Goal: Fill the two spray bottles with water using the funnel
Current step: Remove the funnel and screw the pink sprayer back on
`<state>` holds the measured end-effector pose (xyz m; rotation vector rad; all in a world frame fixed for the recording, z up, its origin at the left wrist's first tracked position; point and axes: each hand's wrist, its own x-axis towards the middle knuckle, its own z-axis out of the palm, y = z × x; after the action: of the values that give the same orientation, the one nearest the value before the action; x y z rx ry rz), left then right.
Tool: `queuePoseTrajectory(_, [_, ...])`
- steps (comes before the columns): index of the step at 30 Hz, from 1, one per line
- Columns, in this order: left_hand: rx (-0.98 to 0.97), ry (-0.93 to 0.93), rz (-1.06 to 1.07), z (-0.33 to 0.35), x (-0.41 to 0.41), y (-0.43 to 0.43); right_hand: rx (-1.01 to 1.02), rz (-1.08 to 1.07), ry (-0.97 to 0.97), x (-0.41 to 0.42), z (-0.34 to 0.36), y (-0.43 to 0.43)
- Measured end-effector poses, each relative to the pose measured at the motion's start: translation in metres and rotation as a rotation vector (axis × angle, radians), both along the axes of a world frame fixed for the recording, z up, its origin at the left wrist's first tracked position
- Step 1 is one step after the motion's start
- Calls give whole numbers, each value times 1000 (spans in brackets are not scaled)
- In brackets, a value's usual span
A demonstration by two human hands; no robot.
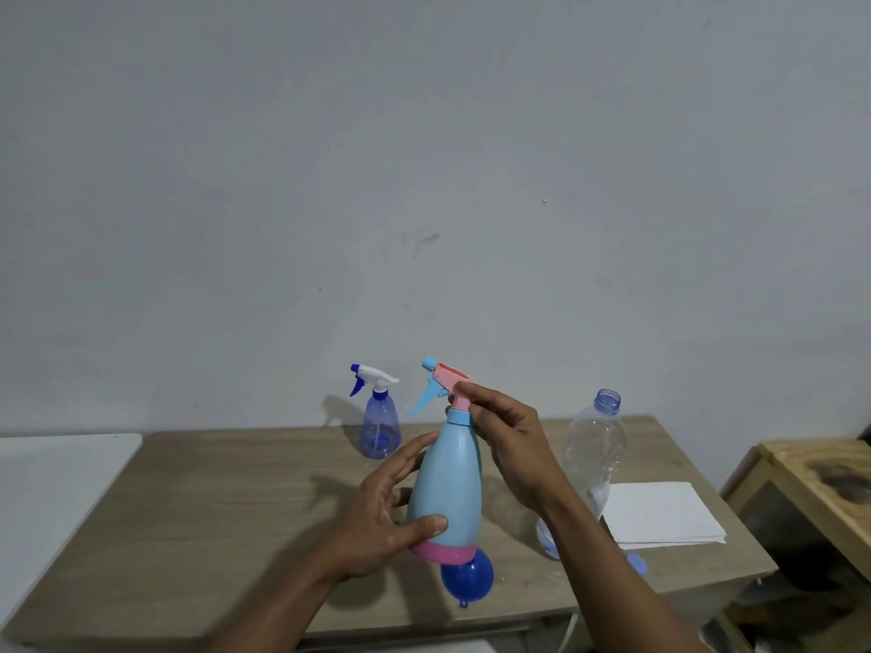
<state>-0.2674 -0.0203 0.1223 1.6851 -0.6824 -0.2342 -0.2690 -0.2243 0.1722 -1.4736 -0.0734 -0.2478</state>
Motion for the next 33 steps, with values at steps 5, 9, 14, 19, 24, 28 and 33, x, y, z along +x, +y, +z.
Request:
queuePoseTrajectory(5, [7,-7,5,0,1,3,86,17,-14,-1,2,-1])
queuePoseTrajectory(9, [8,9,2,-3,0,3,68,-34,-35,-2,1,6])
queuePoseTrajectory(14, [-15,33,-8,0,0,5,65,44,4,-1,3,1])
queuePoseTrajectory(19, [-26,53,-22,2,2,6,95,41,-17,-2,5,3])
queuePoseTrajectory(24, [-38,83,-25,-2,-1,6,76,-27,-38,-2,-1,11])
queuePoseTrajectory(28, [-46,103,-30,1,1,6,75,61,23,-4,4,4])
queuePoseTrajectory(33, [-39,113,-27,1,4,7,11,-54,-23,-1,3,14])
